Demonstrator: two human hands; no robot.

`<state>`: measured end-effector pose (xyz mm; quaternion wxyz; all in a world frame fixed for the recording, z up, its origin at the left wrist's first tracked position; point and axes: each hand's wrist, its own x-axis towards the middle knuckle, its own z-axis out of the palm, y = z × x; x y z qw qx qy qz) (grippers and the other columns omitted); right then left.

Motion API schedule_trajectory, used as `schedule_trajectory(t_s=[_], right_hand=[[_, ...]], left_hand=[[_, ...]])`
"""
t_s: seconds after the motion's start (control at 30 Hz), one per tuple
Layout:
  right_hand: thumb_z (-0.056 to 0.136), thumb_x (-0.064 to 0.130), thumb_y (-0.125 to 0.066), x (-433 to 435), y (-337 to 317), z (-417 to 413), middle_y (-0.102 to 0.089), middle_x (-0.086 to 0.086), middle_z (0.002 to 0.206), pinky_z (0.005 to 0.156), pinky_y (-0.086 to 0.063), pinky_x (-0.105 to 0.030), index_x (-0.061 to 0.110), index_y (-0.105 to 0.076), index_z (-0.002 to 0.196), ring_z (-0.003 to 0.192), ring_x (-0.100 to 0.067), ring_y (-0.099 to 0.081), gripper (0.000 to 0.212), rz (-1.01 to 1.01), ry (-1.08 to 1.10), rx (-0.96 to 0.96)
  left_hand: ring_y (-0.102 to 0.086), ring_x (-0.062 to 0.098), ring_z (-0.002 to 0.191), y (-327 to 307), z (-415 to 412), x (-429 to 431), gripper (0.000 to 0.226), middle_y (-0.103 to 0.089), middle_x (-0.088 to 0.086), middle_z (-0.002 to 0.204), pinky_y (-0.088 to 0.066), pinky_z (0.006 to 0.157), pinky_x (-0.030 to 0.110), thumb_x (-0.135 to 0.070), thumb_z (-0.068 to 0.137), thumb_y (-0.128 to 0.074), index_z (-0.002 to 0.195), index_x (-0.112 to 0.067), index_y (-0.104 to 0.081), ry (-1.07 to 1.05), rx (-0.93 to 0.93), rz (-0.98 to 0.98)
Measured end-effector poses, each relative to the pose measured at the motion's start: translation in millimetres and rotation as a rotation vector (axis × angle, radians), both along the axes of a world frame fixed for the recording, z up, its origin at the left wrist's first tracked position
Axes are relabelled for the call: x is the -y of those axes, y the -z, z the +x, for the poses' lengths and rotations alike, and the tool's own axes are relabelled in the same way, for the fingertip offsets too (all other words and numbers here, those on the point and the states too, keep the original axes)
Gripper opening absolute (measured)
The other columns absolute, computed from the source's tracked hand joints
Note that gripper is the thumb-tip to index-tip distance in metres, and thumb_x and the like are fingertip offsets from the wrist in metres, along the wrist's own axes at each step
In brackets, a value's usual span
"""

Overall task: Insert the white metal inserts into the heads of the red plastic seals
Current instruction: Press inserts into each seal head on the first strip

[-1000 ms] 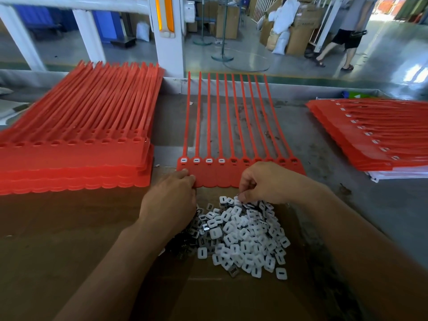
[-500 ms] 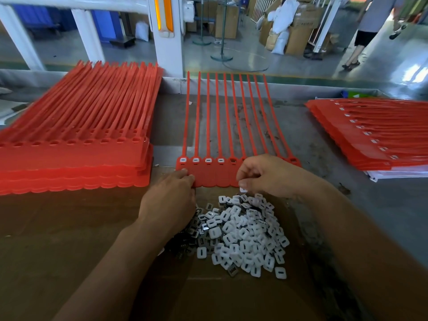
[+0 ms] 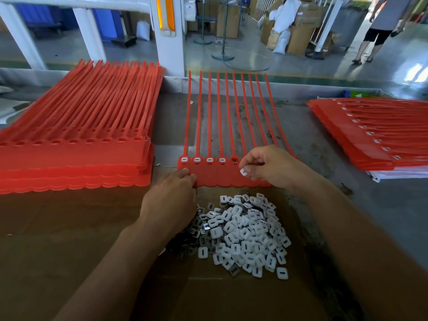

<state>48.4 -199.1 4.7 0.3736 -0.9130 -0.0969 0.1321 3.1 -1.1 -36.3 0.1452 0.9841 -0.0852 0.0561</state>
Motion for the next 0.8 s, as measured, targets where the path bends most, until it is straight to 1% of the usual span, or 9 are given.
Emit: schedule_trajectory(t_s=[0.13, 0.23, 0.37, 0.43, 0.5, 0.6, 0.63, 0.7, 0.8], right_hand=[[0.090, 0.011, -0.057, -1.0, 0.8, 0.2, -0.065, 0.007, 0.080, 0.066, -0.044, -0.016, 0.026, -0.059, 0.080, 0.068, -0.002, -0.059, 0.018, -0.006, 0.001, -0.009], [0.090, 0.010, -0.057, -1.1, 3.8, 3.4, -0.065, 0.009, 0.077, 0.063, -0.043, -0.016, 0.025, -0.057, 0.079, 0.065, -0.002, -0.059, 0.019, 0.020, 0.038, -0.018], [0.089, 0.011, -0.058, -1.5, 9.3, 9.9, -0.065, 0.008, 0.072, 0.053, -0.041, -0.011, 0.024, -0.056, 0.076, 0.058, 0.002, -0.058, 0.018, 0.031, 0.126, 0.024], [0.089, 0.011, -0.058, -1.9, 11.6, 13.7, -0.066, 0.006, 0.073, 0.053, -0.039, -0.014, 0.024, -0.056, 0.074, 0.059, 0.000, -0.058, 0.020, 0.008, 0.156, 0.087], [0.088, 0.011, -0.058, -3.2, 13.1, 17.8, -0.065, 0.005, 0.074, 0.055, -0.039, -0.016, 0.025, -0.057, 0.072, 0.064, -0.004, -0.058, 0.021, -0.022, 0.168, 0.145], [0.086, 0.008, -0.058, -7.1, 14.9, 24.3, -0.060, 0.011, 0.073, 0.058, -0.040, -0.012, 0.020, -0.061, 0.072, 0.067, 0.000, -0.053, 0.019, -0.044, 0.185, 0.214], [0.086, 0.007, -0.057, -9.0, 15.7, 26.6, -0.058, 0.014, 0.071, 0.056, -0.039, -0.011, 0.018, -0.063, 0.073, 0.065, 0.001, -0.052, 0.018, -0.051, 0.192, 0.226], [0.086, 0.009, -0.058, -12.8, 17.9, 30.6, -0.053, 0.020, 0.069, 0.054, -0.036, -0.013, 0.020, -0.062, 0.071, 0.064, 0.002, -0.050, 0.019, -0.066, 0.204, 0.228], [0.087, 0.010, -0.059, -17.1, 22.7, 35.0, -0.054, 0.018, 0.069, 0.057, -0.039, -0.016, 0.023, -0.060, 0.066, 0.066, 0.000, -0.051, 0.024, -0.052, 0.201, 0.195]], left_hand=[[-0.046, 0.017, 0.119, -0.2, 0.1, 0.2, 0.030, -0.051, 0.000, 0.130, -0.035, 0.098, 0.028, -0.021, 0.093, -0.041, 0.118, -0.016, -0.057, 0.000, -0.004, 0.001], [-0.046, 0.017, 0.119, -0.5, -0.2, 0.0, 0.030, -0.051, 0.000, 0.131, -0.035, 0.098, 0.027, -0.021, 0.092, -0.041, 0.118, -0.017, -0.057, 0.003, -0.003, 0.003], [-0.045, 0.016, 0.121, -0.5, -0.7, -0.2, 0.031, -0.049, -0.002, 0.134, -0.035, 0.098, 0.026, -0.021, 0.092, -0.041, 0.118, -0.018, -0.057, 0.001, -0.003, -0.001], [-0.045, 0.015, 0.121, -0.7, -0.9, -0.1, 0.031, -0.048, -0.002, 0.134, -0.035, 0.098, 0.026, -0.021, 0.092, -0.041, 0.118, -0.017, -0.057, 0.002, -0.007, -0.002], [-0.045, 0.016, 0.121, -0.8, -1.1, -0.2, 0.030, -0.049, -0.001, 0.133, -0.036, 0.098, 0.027, -0.021, 0.092, -0.041, 0.118, -0.017, -0.057, 0.002, -0.008, -0.001], [-0.046, 0.017, 0.120, -1.5, -1.4, 0.1, 0.030, -0.050, -0.001, 0.131, -0.037, 0.097, 0.029, -0.020, 0.092, -0.041, 0.117, -0.016, -0.058, -0.007, -0.009, -0.009], [-0.046, 0.017, 0.120, -1.6, -1.5, 0.2, 0.031, -0.051, -0.001, 0.131, -0.038, 0.097, 0.030, -0.020, 0.092, -0.041, 0.117, -0.016, -0.058, -0.008, -0.010, -0.012], [-0.045, 0.017, 0.121, -1.7, -1.2, 0.4, 0.031, -0.050, -0.001, 0.132, -0.038, 0.099, 0.031, -0.020, 0.092, -0.041, 0.118, -0.016, -0.058, -0.008, -0.014, -0.015], [-0.045, 0.017, 0.121, -1.5, -1.0, 0.3, 0.031, -0.050, -0.001, 0.132, -0.038, 0.099, 0.031, -0.019, 0.093, -0.040, 0.119, -0.015, -0.057, -0.004, -0.014, -0.012]])
